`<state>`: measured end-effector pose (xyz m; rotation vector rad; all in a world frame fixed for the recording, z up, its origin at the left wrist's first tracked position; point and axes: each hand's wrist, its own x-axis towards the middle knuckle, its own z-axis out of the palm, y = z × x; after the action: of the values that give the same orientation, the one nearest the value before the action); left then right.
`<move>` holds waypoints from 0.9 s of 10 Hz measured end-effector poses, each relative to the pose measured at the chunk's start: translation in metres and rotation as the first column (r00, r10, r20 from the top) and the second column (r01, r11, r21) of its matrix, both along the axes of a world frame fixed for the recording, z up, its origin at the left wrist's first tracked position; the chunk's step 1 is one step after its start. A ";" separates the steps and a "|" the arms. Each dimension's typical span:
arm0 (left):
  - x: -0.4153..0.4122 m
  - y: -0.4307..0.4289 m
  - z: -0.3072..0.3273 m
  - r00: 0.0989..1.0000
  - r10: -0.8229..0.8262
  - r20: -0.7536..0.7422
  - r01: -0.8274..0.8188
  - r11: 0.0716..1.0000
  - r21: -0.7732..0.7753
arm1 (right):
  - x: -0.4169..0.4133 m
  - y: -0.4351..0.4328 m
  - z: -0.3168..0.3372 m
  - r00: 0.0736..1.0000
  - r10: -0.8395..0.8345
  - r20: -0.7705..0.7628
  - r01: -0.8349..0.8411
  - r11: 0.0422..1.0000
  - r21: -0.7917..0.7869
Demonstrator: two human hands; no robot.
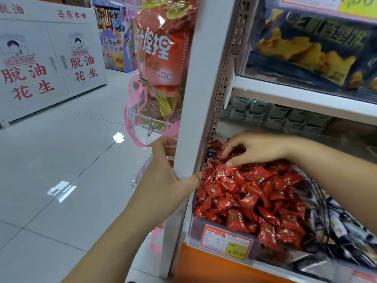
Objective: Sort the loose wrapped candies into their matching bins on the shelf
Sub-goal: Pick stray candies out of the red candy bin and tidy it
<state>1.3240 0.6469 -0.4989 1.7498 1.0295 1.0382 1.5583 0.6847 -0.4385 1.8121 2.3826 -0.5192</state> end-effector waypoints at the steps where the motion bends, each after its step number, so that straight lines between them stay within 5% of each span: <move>1: -0.001 0.000 0.000 1.000 0.003 -0.002 -0.003 1.000 -0.003 | -0.014 -0.008 -0.008 0.999 0.036 -0.018 -0.037 0.997 -0.067; 2: -0.001 0.000 0.000 1.000 0.005 -0.001 -0.005 1.000 0.001 | -0.017 -0.029 -0.024 0.984 0.152 0.090 -0.127 0.963 -0.236; 4: -0.001 -0.001 0.001 1.000 -0.006 -0.001 0.006 1.000 -0.001 | 0.003 -0.046 -0.025 0.974 0.204 0.093 -0.188 0.969 -0.159; 6: 0.000 -0.002 0.001 1.000 0.009 0.002 -0.009 1.000 -0.007 | 0.002 -0.057 -0.002 0.997 0.037 -0.064 -0.047 0.986 -0.161; 8: 0.001 -0.002 0.003 1.000 0.012 0.013 -0.012 1.000 -0.003 | 0.001 -0.002 -0.016 0.990 -0.049 0.134 0.031 0.991 0.133; 9: 0.000 -0.001 0.001 1.000 0.015 0.010 -0.015 1.000 0.003 | 0.010 0.010 -0.030 0.968 -0.055 0.246 0.030 0.994 0.105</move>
<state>1.3244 0.6457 -0.4975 1.7398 1.0372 1.0570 1.5685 0.6943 -0.4687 1.8478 2.2414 -0.1639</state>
